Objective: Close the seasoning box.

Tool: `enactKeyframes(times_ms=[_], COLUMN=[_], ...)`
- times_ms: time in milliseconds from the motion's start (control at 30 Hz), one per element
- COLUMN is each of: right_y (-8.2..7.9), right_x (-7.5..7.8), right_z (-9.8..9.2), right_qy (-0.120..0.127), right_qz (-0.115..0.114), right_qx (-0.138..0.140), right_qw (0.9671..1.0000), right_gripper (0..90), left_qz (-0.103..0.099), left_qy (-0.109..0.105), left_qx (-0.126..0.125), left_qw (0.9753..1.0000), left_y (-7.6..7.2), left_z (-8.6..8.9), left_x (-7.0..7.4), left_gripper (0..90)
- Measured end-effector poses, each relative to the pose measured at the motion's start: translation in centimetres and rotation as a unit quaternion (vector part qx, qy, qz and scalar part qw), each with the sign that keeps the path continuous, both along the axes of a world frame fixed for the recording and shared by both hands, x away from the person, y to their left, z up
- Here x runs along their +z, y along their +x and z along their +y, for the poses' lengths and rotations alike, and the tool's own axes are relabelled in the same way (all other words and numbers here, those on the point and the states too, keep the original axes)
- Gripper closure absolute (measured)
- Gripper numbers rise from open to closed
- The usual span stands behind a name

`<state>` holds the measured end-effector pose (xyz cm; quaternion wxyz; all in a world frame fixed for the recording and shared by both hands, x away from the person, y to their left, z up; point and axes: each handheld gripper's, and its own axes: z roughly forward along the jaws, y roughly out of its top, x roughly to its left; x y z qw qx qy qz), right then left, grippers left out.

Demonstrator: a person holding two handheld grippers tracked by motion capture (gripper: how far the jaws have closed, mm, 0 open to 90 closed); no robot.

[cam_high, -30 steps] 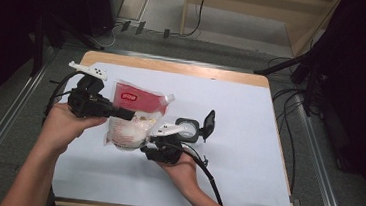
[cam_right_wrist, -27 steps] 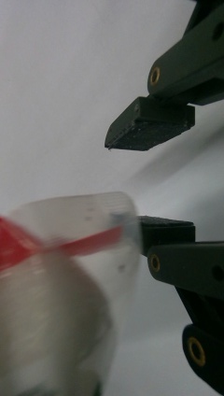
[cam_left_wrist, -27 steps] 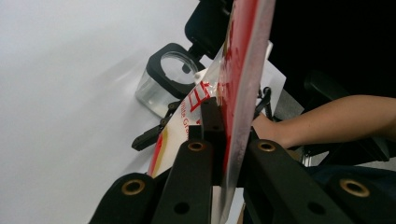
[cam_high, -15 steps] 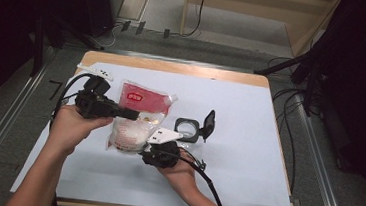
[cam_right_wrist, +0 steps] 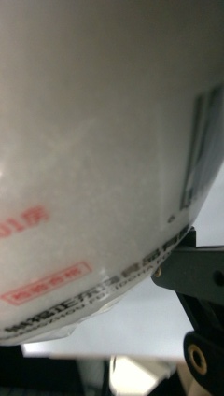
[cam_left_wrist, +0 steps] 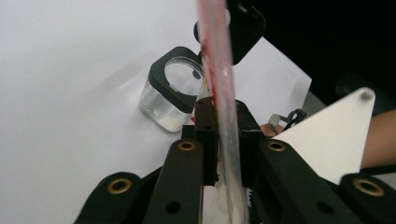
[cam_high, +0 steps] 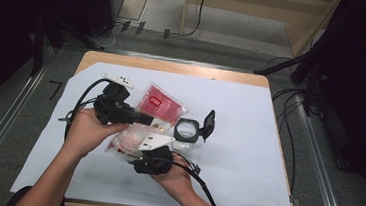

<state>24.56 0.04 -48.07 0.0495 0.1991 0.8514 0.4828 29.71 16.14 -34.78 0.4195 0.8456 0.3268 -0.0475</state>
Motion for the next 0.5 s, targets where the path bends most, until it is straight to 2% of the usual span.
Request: enactKeyframes(times_ms=[67,133,167,233,267,367,400,433,467,500], right_y=[0.0,0.1,0.1,0.2,0.1,0.0,-0.1,-0.1,-0.3,-0.3], right_x=[0.2,0.5,0.6,0.9,1.2,1.3,1.4,1.4,1.6,1.6], right_z=[-0.1,-0.3,-0.3,-0.4,-0.4,-0.5,-0.5,-0.5,-0.3,-0.3], right_qy=[0.008,0.019,0.026,0.038,0.048,0.051,0.05,0.05,0.046,0.046], right_qz=[0.005,0.015,0.027,0.032,0.052,0.06,0.06,0.06,0.05,0.05], right_qx=[0.007,0.013,0.016,0.021,0.03,0.033,0.031,0.031,0.033,0.033], right_qw=[0.9999,0.9996,0.9992,0.9985,0.9971,0.9963,0.9965,0.9965,0.9971,0.9971], right_gripper=[52.7,52.8,52.8,52.8,52.8,52.8,53.0,53.0,53.7,53.7], left_qz=[0.003,-0.009,-0.009,-0.003,-0.002,0.011,0.032,0.032,0.041,0.053], left_qy=[-0.002,-0.002,-0.001,-0.003,-0.003,-0.009,-0.014,-0.014,-0.017,-0.025], left_qx=[-0.008,-0.017,-0.02,-0.026,-0.027,-0.029,-0.021,-0.021,-0.015,-0.013], left_qw=[1.0,0.9998,0.9997,0.9997,0.9996,0.9995,0.9992,0.9992,0.9989,0.9982], left_y=[0.0,0.0,0.0,0.1,0.1,0.4,0.5,0.5,0.7,0.8], left_z=[-0.1,-0.2,-0.3,-0.6,-0.7,-1.0,-1.3,-1.3,-1.4,-1.5], left_x=[0.0,-0.2,-0.3,-0.4,-0.5,-0.7,-0.8,-0.8,-1.0,-1.2], left_gripper=[81.5,80.4,79.8,78.2,77.0,76.1,75.9,76.3,76.6,76.6])
